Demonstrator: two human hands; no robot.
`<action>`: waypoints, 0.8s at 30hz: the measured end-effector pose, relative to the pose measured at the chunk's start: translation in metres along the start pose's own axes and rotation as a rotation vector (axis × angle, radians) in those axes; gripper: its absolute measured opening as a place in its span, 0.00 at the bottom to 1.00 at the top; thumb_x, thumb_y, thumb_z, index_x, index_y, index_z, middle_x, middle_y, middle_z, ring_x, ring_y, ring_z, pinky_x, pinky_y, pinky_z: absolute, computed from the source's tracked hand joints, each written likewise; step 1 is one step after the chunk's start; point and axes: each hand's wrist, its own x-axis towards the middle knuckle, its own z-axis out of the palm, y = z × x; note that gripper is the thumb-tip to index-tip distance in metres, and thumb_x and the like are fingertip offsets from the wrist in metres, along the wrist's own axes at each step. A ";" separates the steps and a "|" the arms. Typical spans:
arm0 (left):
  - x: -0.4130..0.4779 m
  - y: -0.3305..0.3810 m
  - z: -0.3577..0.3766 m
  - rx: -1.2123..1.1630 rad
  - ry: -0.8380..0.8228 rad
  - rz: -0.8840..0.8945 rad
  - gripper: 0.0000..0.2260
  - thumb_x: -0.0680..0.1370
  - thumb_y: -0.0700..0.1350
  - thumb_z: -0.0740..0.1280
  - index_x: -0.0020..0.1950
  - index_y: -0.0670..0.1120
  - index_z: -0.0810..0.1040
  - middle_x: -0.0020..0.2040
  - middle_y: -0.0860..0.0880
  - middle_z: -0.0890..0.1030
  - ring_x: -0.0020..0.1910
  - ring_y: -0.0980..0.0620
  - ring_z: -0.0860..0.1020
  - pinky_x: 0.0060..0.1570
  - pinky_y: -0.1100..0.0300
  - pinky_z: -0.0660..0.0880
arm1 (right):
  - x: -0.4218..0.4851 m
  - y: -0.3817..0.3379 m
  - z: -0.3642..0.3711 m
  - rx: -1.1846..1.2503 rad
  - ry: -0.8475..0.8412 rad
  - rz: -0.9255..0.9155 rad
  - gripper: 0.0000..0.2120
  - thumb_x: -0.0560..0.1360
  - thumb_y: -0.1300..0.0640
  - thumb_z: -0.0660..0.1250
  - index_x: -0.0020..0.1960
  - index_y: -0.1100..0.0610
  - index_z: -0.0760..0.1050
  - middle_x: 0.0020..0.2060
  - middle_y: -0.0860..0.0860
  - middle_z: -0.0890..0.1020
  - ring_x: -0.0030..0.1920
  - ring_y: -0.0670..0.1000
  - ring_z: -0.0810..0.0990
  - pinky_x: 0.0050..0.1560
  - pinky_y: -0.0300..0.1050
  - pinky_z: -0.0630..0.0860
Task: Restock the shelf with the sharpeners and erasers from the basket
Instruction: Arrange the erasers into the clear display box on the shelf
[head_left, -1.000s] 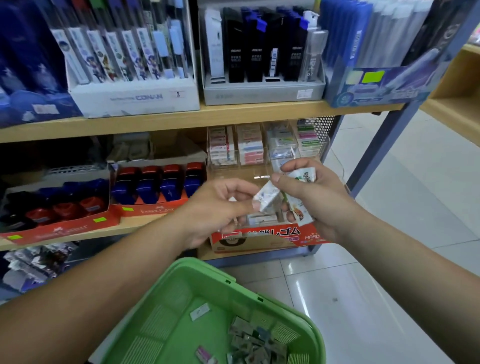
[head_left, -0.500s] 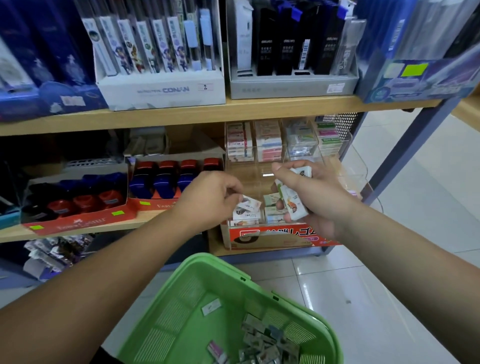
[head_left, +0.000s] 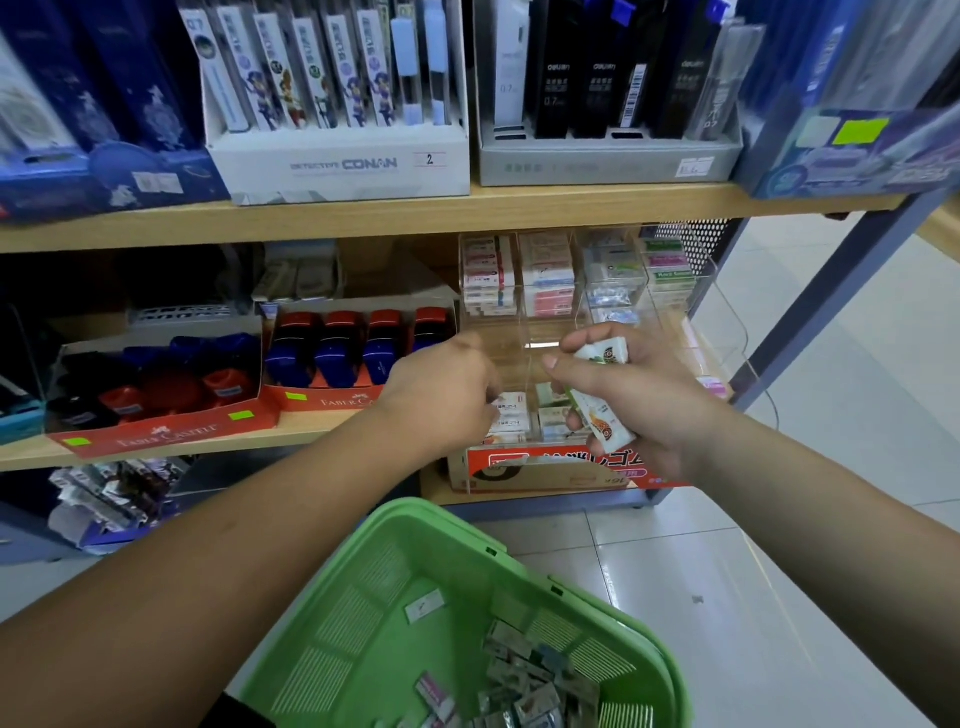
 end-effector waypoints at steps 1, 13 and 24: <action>0.002 0.000 0.002 -0.009 0.018 -0.015 0.11 0.78 0.52 0.73 0.60 0.55 0.85 0.59 0.54 0.73 0.53 0.52 0.77 0.47 0.51 0.80 | 0.000 0.000 0.000 -0.004 0.004 0.000 0.16 0.73 0.56 0.81 0.57 0.54 0.79 0.47 0.59 0.86 0.35 0.57 0.81 0.30 0.46 0.76; 0.015 0.000 0.010 0.018 0.044 -0.040 0.08 0.79 0.44 0.71 0.53 0.56 0.86 0.56 0.54 0.77 0.52 0.51 0.78 0.41 0.54 0.78 | -0.002 -0.001 -0.001 -0.055 0.023 -0.003 0.15 0.73 0.56 0.81 0.56 0.53 0.80 0.46 0.58 0.86 0.33 0.55 0.81 0.29 0.47 0.76; -0.009 -0.004 -0.029 -1.723 -0.135 -0.147 0.16 0.82 0.35 0.56 0.67 0.42 0.78 0.51 0.43 0.83 0.47 0.51 0.81 0.45 0.57 0.78 | -0.009 -0.005 0.013 -0.023 -0.109 0.072 0.15 0.72 0.60 0.80 0.55 0.51 0.78 0.42 0.56 0.87 0.32 0.55 0.80 0.25 0.41 0.69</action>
